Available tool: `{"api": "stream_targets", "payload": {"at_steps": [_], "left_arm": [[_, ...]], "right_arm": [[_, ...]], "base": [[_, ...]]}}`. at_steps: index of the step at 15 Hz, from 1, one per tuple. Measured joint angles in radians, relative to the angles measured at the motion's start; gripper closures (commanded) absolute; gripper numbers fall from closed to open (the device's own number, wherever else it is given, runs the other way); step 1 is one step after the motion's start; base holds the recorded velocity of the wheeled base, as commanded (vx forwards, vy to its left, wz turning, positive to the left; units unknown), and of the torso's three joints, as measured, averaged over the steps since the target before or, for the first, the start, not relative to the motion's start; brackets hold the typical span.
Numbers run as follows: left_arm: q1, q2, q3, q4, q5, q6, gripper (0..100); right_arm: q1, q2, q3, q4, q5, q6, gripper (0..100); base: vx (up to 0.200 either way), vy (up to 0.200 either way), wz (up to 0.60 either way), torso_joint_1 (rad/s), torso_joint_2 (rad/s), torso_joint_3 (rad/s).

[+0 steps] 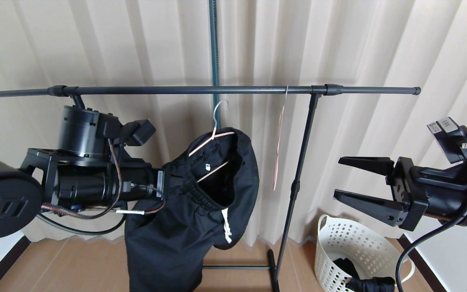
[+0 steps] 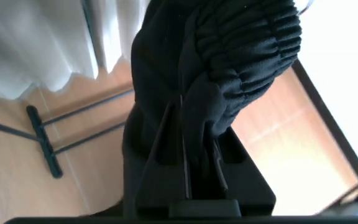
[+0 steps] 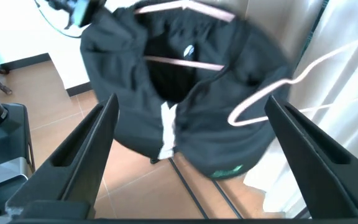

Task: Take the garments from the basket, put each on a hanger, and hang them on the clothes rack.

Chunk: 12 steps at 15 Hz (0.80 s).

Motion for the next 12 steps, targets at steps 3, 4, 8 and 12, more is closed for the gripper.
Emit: {"api": "stream_targets", "payload": {"at_steps": [3,4,8,12], "left_arm": [[0.02,0.08,-0.119,-0.001,0.029,-0.051,100],[0.025,0.101,-0.15,0.0,0.031,-0.073,100],[0.038,0.205,-0.309,-0.001,0.034,-0.166,100],[0.041,0.311,-0.43,0.0,0.033,-0.226,100]], "right_arm": [[0.0,0.006,0.0,0.0,0.0,-0.001,0],[0.0,0.009,0.0,0.0,0.0,-0.001,0],[-0.001,0.017,-0.001,0.0,0.0,-0.004,0],[-0.001,0.024,0.0,0.0,0.0,-0.006,0]], "base": [[0.0,0.0,0.0,0.0,0.0,0.0],[0.0,0.0,0.0,0.0,0.0,0.0],[0.0,0.0,0.0,0.0,0.0,0.0],[0.0,0.0,0.0,0.0,0.0,0.0]]}}
